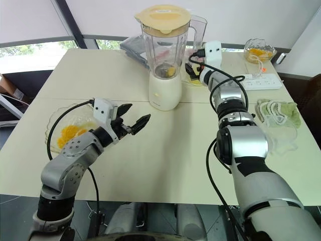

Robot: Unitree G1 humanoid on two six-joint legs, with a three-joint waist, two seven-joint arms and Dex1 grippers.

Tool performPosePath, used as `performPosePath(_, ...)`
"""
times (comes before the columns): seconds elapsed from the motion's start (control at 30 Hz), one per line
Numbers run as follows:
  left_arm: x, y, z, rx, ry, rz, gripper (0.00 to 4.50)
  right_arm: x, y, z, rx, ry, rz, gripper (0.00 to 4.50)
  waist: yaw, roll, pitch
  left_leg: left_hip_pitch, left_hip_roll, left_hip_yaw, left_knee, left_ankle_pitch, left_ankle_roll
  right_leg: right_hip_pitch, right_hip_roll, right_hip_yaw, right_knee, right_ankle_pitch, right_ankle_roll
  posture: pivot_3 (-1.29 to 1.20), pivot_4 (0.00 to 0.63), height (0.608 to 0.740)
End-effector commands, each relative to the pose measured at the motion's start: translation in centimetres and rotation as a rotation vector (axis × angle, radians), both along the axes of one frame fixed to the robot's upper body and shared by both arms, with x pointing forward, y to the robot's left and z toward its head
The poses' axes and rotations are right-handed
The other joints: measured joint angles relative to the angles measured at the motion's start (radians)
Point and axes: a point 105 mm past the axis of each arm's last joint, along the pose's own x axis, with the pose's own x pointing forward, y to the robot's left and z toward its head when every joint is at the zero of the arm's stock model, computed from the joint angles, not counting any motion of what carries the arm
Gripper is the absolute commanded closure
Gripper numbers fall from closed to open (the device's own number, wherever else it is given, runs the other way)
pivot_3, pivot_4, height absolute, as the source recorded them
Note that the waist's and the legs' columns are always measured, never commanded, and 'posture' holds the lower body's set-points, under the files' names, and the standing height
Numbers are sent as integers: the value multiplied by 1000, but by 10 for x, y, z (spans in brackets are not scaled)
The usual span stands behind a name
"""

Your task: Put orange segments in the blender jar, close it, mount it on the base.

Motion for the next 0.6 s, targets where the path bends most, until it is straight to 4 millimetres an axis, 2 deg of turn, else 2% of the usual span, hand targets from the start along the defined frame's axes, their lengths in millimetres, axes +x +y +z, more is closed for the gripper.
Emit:
performPosePath(0.03,-2,-4,11,3,-49,-25,0,-3,-6,17,-7,-66,2,321,0,0,0,0,0,0,0,0,0,0,0,0,0,0,0,0,150,740)
performPosePath(0.13,0,-2,15,-9,-50,-34,0,-12,-17,7,-20,-66,6,321,0,0,0,0,0,0,0,0,0,0,0,0,0,0,0,0,150,740)
performPosePath(0.27,6,4,25,-24,-51,-39,0,-43,-27,8,-43,-90,38,321,10,0,0,-1,0,-3,1,0,0,1,1,-1,1,0,0,0,150,740)
performPosePath(0.4,9,11,28,-8,-45,-52,0,-93,-21,25,-49,-110,135,321,7,0,0,-1,0,-3,1,0,0,0,1,-1,1,0,0,0,150,740)
performPosePath(0.6,9,19,28,-9,-13,-79,0,-151,-7,34,-78,-96,265,321,5,0,0,2,0,-4,2,0,0,2,5,-1,2,0,0,0,150,740)
